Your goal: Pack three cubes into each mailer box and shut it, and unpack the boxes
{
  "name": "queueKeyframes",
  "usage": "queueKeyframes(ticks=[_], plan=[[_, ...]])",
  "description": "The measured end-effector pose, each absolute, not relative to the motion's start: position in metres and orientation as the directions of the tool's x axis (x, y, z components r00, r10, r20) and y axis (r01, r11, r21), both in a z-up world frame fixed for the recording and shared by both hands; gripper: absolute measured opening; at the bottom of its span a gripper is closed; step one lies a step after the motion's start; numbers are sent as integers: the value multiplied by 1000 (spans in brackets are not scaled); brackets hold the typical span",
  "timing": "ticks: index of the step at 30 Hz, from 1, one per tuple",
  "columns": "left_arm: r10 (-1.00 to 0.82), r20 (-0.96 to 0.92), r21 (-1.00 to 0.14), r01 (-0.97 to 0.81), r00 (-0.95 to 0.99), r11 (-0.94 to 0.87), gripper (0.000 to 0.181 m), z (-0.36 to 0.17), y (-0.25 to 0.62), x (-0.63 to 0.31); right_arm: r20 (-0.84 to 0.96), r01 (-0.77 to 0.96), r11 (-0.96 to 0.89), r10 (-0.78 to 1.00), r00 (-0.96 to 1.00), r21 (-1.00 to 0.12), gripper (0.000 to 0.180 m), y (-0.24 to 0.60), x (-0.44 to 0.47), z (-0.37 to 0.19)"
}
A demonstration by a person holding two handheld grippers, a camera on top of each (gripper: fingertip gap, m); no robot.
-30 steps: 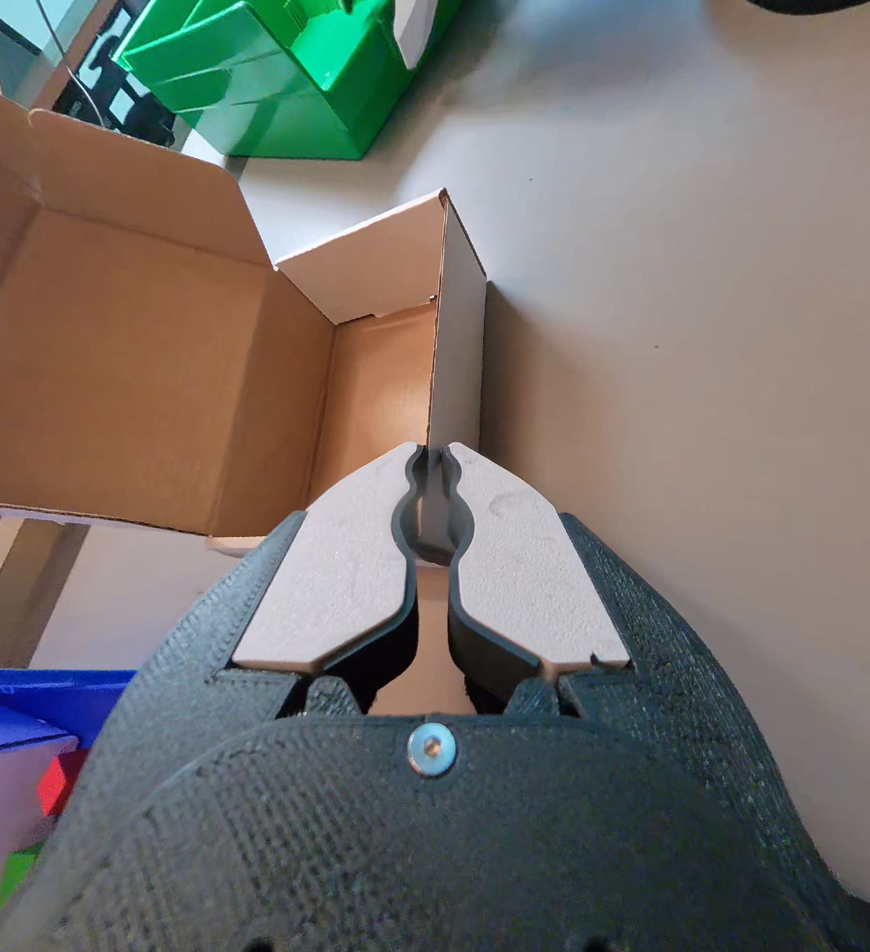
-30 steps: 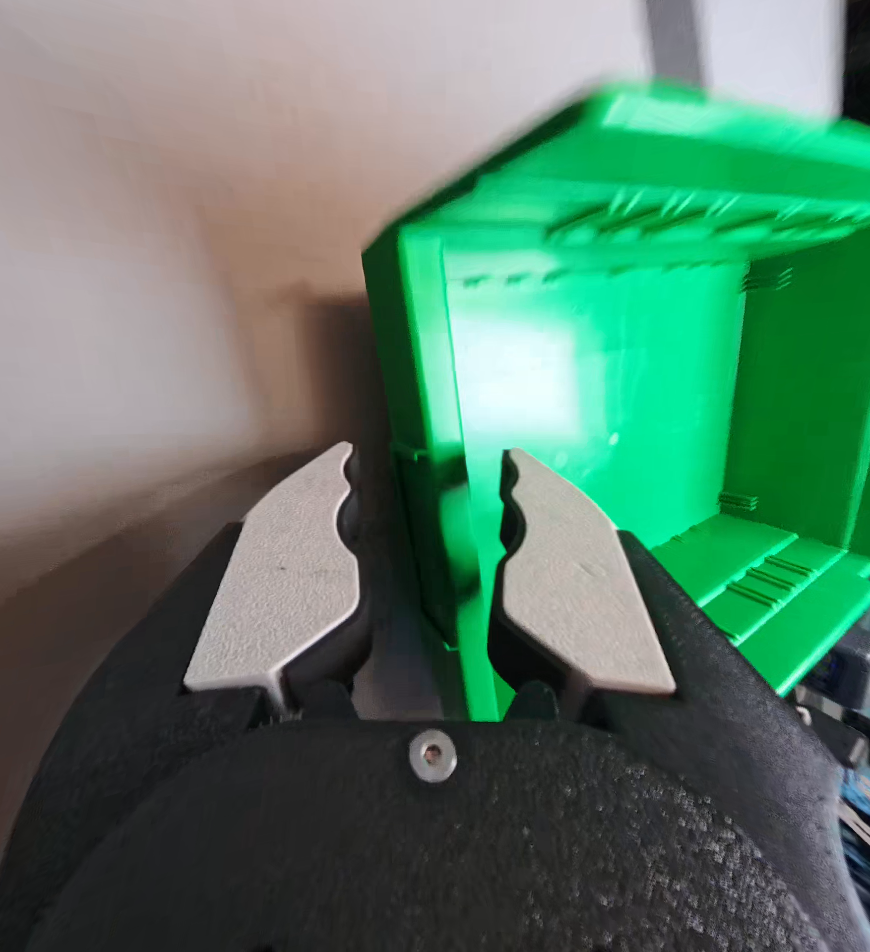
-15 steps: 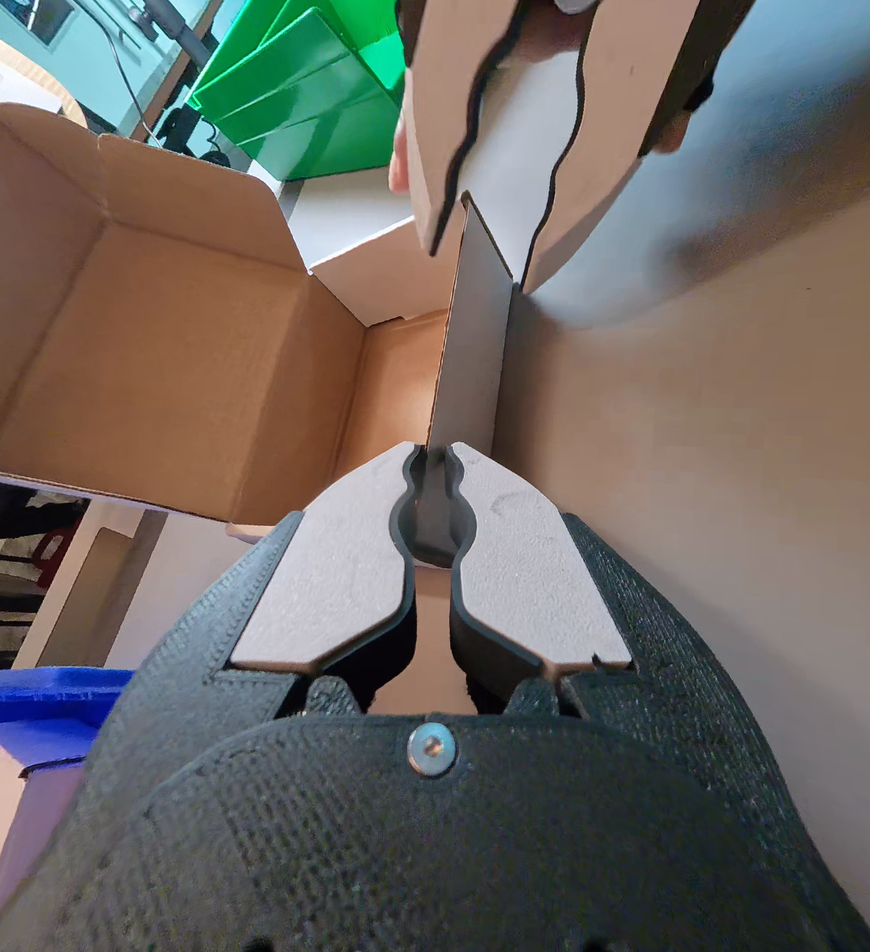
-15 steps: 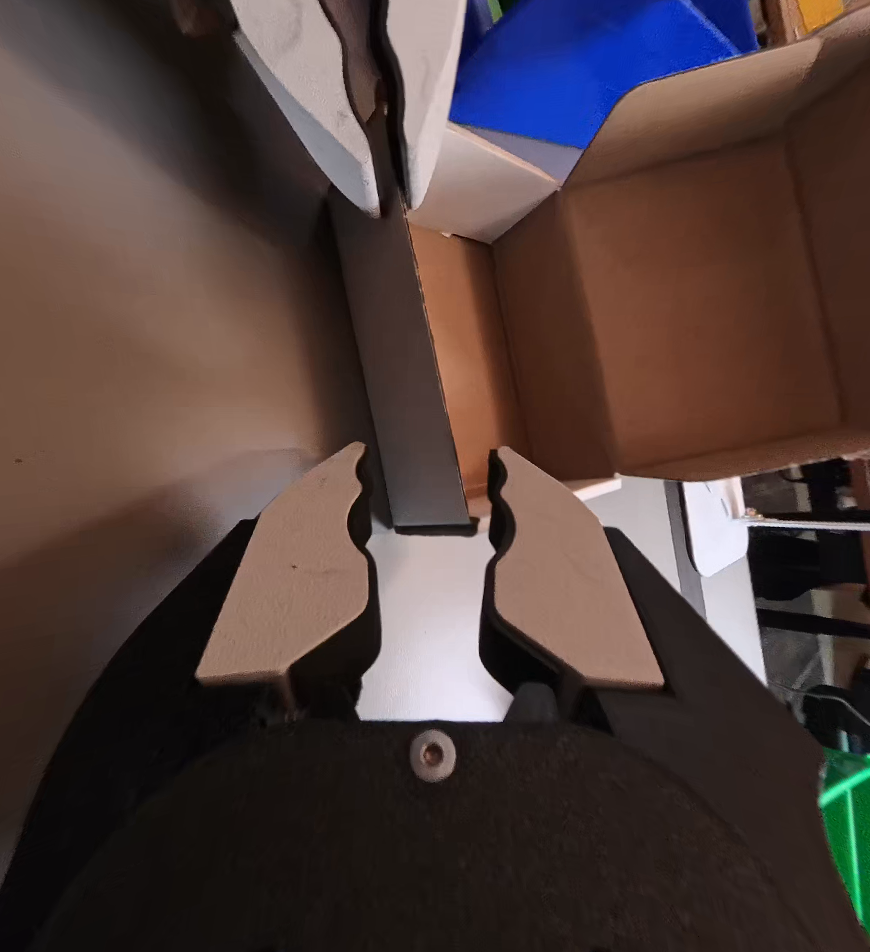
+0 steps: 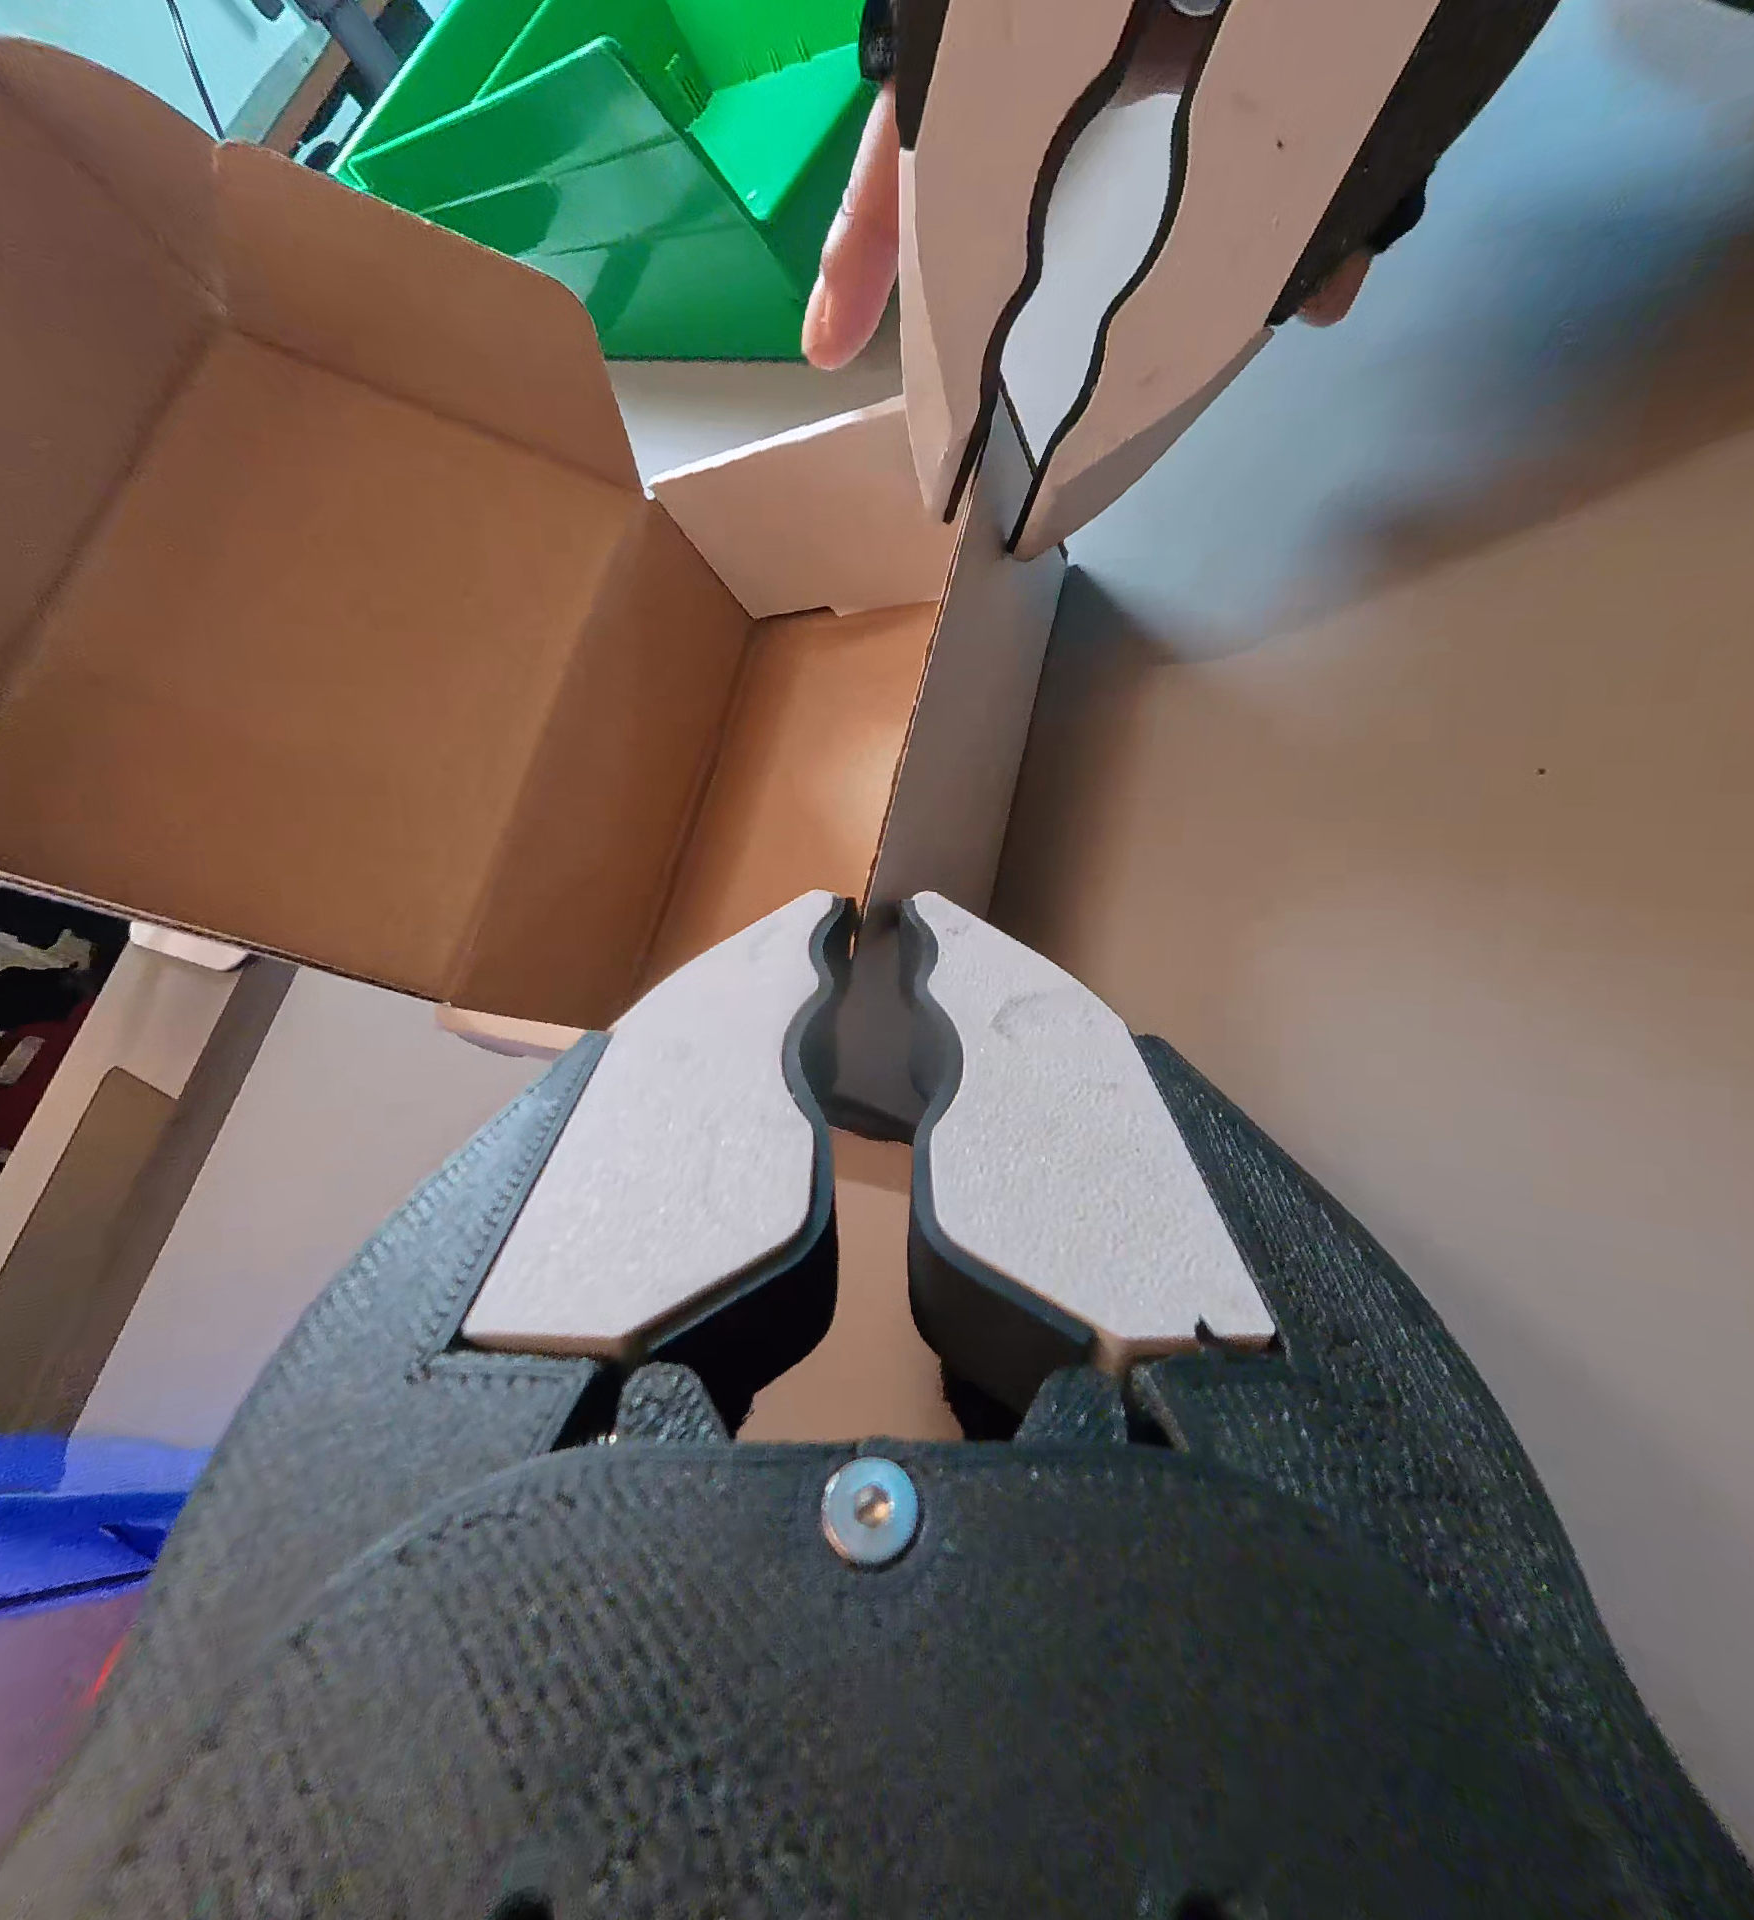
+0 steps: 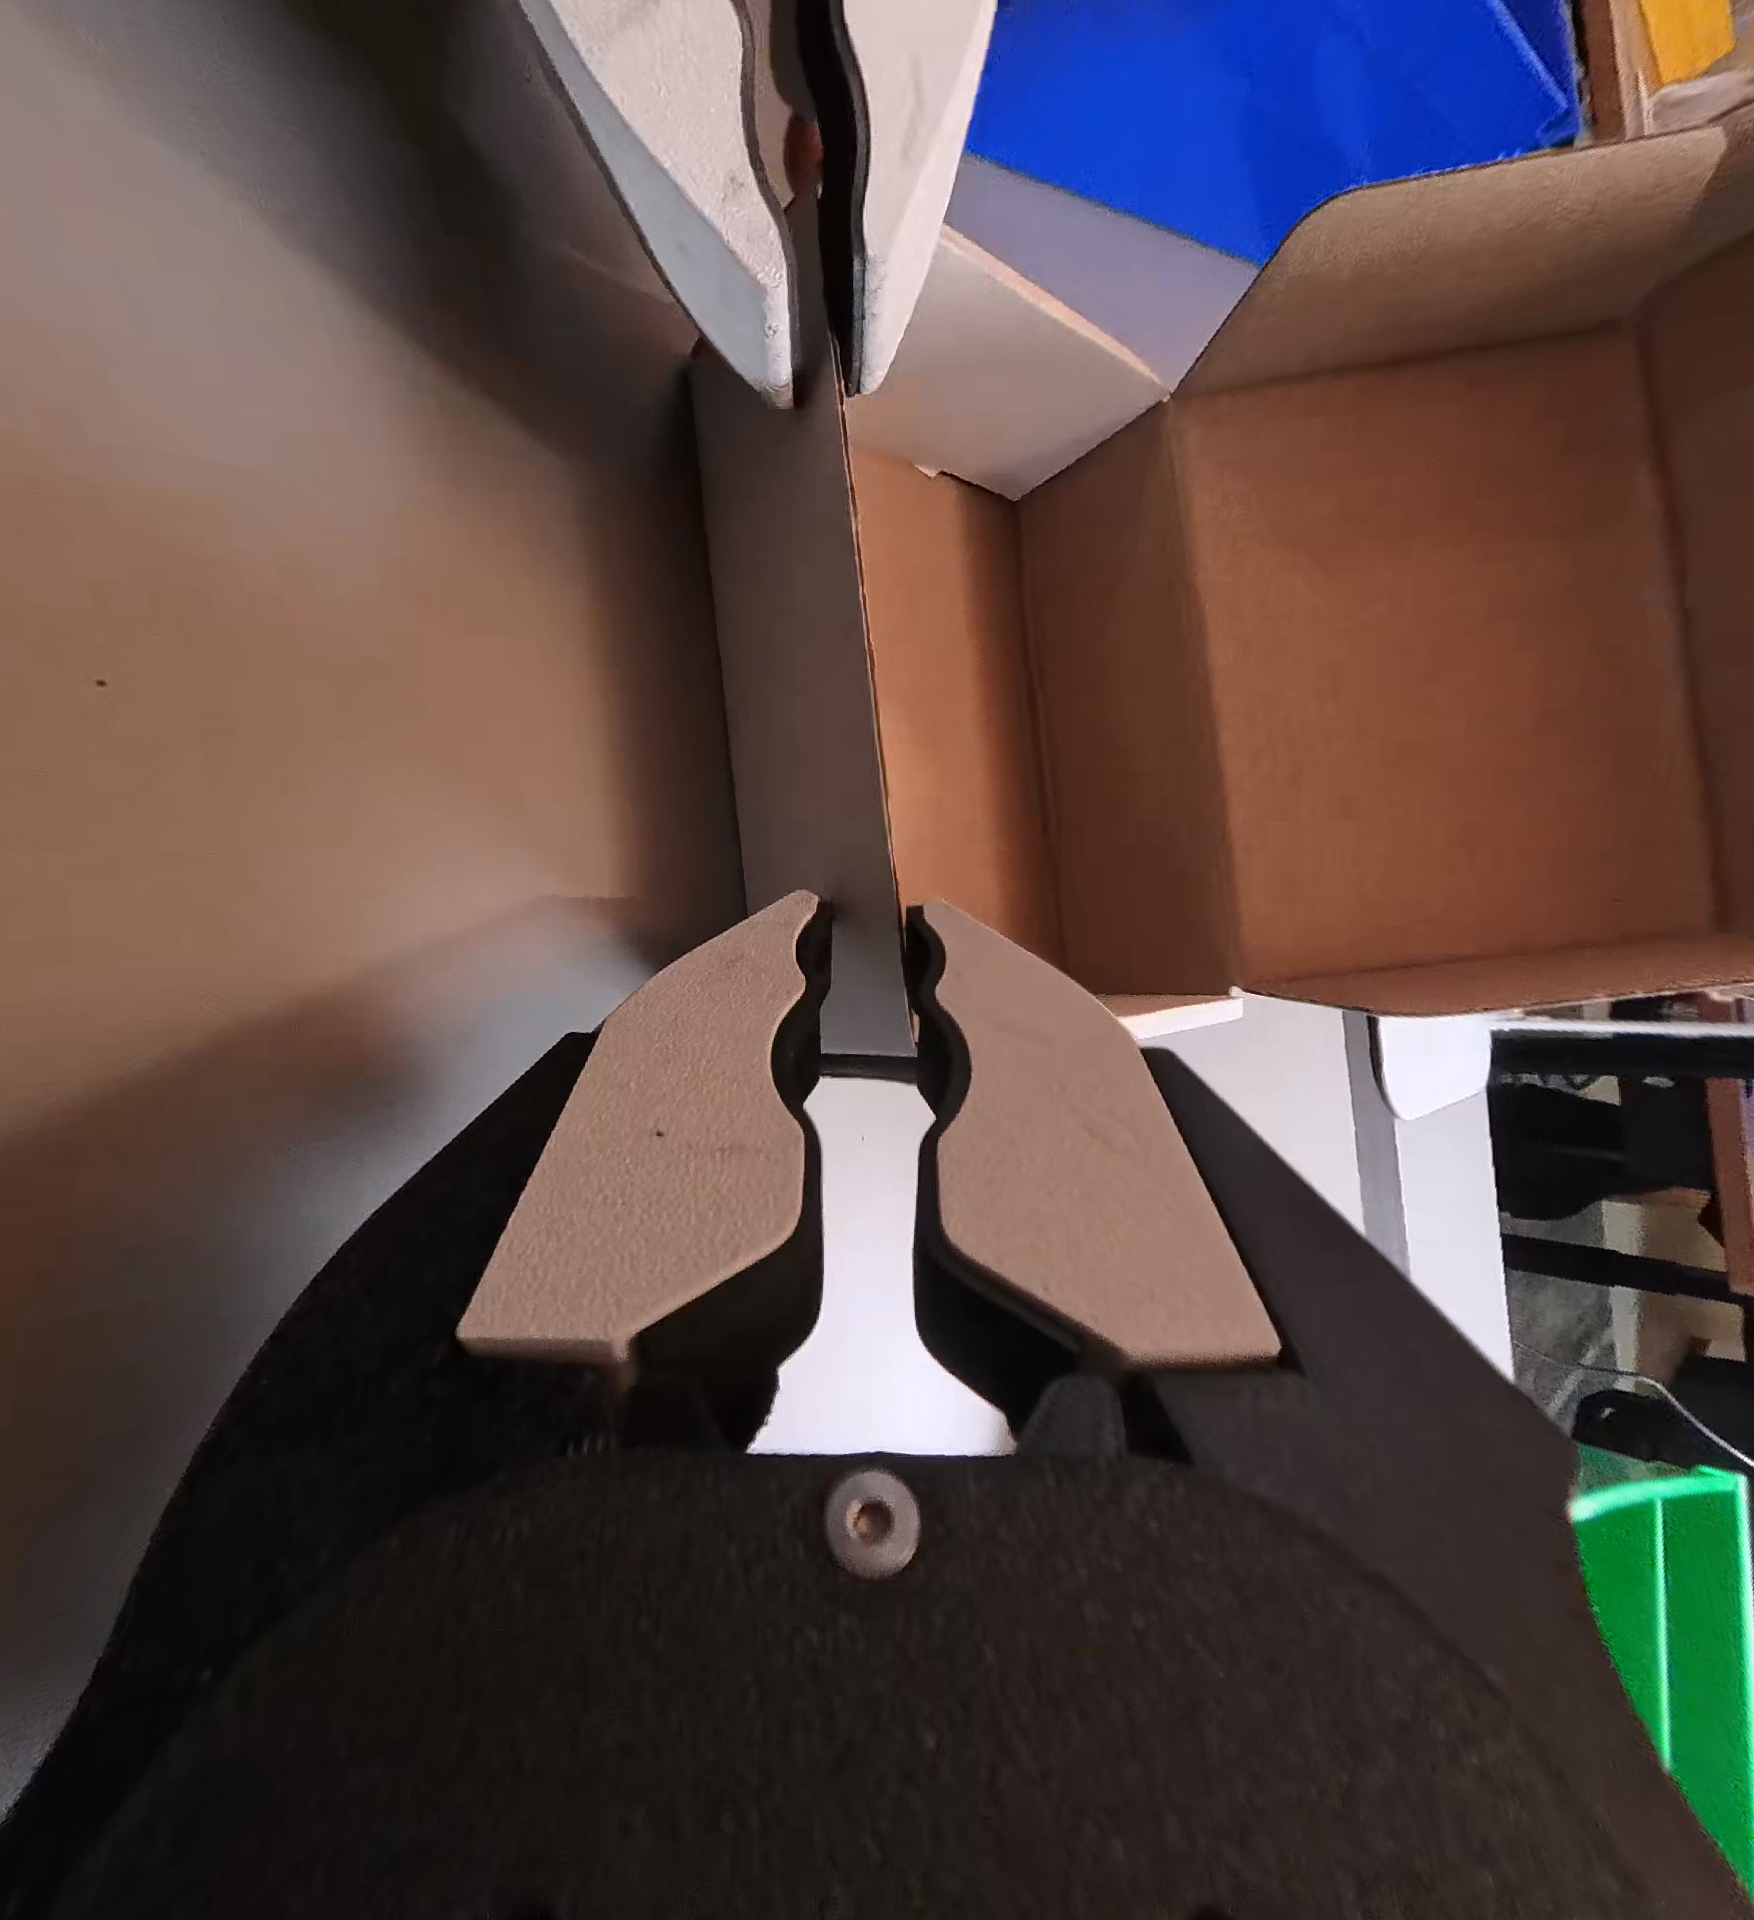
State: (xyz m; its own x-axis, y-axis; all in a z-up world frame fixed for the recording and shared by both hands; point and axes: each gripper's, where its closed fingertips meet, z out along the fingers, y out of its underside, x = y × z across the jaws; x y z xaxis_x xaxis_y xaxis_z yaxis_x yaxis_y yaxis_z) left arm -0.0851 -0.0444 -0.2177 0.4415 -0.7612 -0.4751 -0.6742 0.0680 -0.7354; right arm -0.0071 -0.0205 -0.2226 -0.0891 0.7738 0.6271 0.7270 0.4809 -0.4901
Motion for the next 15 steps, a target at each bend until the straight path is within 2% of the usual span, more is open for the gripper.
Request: queueKeyframes(ticks=[5, 8, 11, 15], plan=[[-760, -451, -759, -649, 468, 50, 10, -217, -42, -87, 600, 722, 444, 798, -50, -530, 12, -21, -3, -221], [-775, -397, -803, -595, 491, 35, 22, -211, -46, -86, 577, 715, 419, 816, -27, -559, 12, -20, 0, -220], [-791, -279, -885, -466, 544, -8, 34, -196, -52, -91, 565, 709, 405, 825, -12, -577, 11, -22, 1, -219], [-714, -156, -955, -289, 683, -67, 40, -168, -45, -131, 564, 705, 404, 826, -7, -583, 8, -24, 3, -216]])
